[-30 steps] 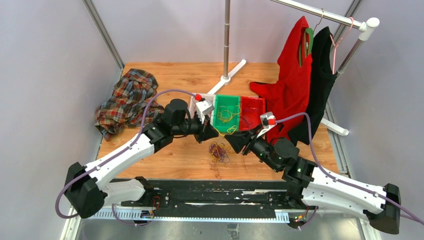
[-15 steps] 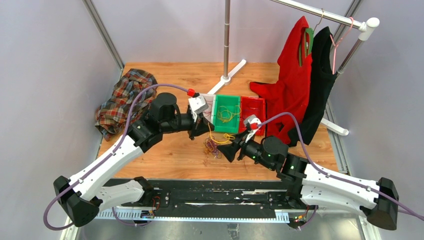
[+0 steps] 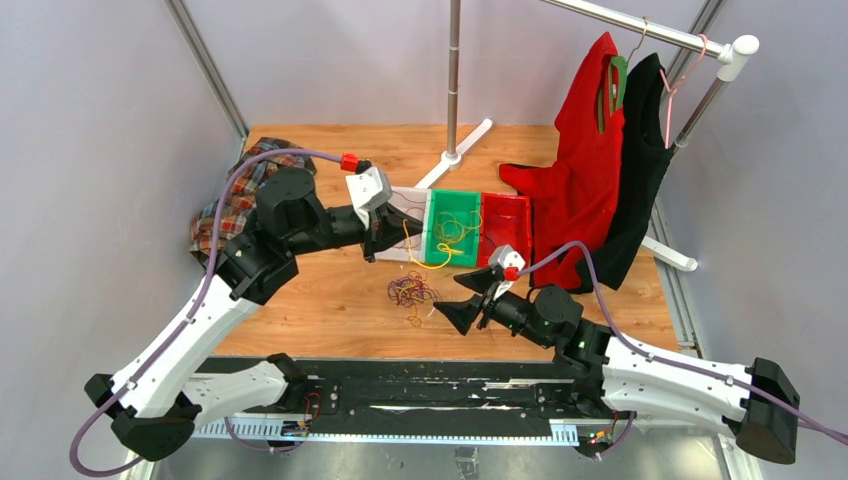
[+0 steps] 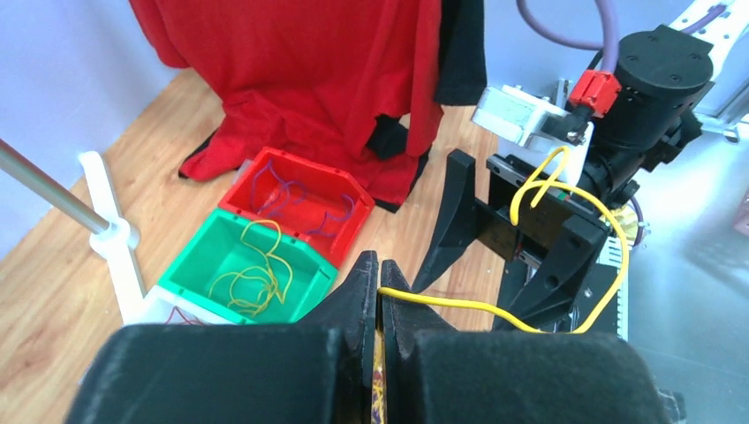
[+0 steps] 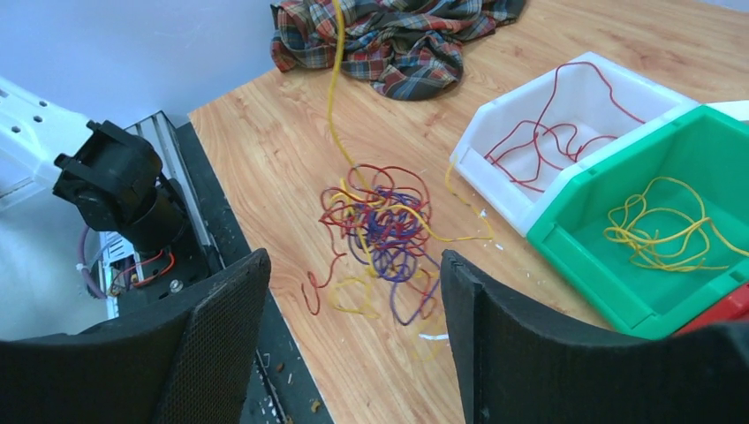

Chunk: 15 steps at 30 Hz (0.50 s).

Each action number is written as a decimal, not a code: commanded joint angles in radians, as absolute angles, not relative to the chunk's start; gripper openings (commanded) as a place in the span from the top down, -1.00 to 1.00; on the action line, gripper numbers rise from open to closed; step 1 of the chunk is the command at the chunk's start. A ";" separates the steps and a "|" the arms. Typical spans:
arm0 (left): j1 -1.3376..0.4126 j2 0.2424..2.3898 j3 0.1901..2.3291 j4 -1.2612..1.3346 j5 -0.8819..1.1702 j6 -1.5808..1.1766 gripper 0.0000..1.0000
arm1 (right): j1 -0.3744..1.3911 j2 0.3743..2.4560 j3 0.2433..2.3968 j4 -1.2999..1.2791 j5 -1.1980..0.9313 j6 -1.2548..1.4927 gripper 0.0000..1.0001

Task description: Untangle the cables

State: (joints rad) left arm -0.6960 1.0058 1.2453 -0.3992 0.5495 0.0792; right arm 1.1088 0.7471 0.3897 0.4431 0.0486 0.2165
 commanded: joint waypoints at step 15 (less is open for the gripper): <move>-0.690 1.008 1.382 -0.462 0.630 0.052 0.99 | 1.094 1.168 0.672 0.715 -0.053 0.113 -0.19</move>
